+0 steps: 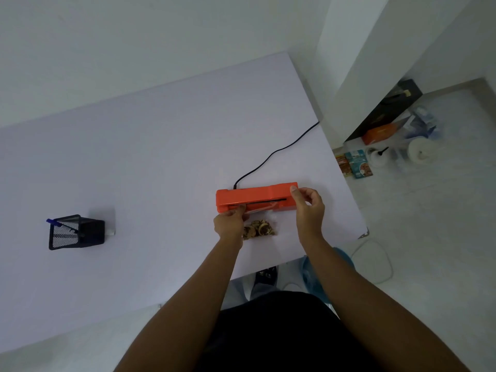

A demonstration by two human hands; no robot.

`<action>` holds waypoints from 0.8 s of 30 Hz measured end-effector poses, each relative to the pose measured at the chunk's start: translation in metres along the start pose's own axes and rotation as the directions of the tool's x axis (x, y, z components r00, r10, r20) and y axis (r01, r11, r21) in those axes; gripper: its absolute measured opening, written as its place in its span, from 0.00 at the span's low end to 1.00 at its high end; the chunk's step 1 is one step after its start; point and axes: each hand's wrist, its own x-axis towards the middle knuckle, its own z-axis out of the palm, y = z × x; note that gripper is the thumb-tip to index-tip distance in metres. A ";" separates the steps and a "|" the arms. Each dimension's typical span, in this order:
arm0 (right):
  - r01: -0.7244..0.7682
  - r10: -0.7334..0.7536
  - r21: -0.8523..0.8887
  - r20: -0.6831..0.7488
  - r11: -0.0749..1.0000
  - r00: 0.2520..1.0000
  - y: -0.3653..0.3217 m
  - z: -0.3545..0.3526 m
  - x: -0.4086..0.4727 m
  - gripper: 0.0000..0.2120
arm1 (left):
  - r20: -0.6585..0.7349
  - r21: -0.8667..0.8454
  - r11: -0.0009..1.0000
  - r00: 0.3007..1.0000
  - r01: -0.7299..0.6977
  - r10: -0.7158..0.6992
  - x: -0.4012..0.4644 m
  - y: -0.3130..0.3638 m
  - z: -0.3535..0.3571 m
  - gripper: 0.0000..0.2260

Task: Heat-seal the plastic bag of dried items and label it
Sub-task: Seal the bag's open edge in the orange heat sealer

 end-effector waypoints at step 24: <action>-0.240 0.225 0.183 0.101 0.953 0.969 0.016 -0.005 0.011 0.11 | 0.007 0.028 1.000 1.000 -0.012 0.012 0.005 -0.004 -0.002 0.08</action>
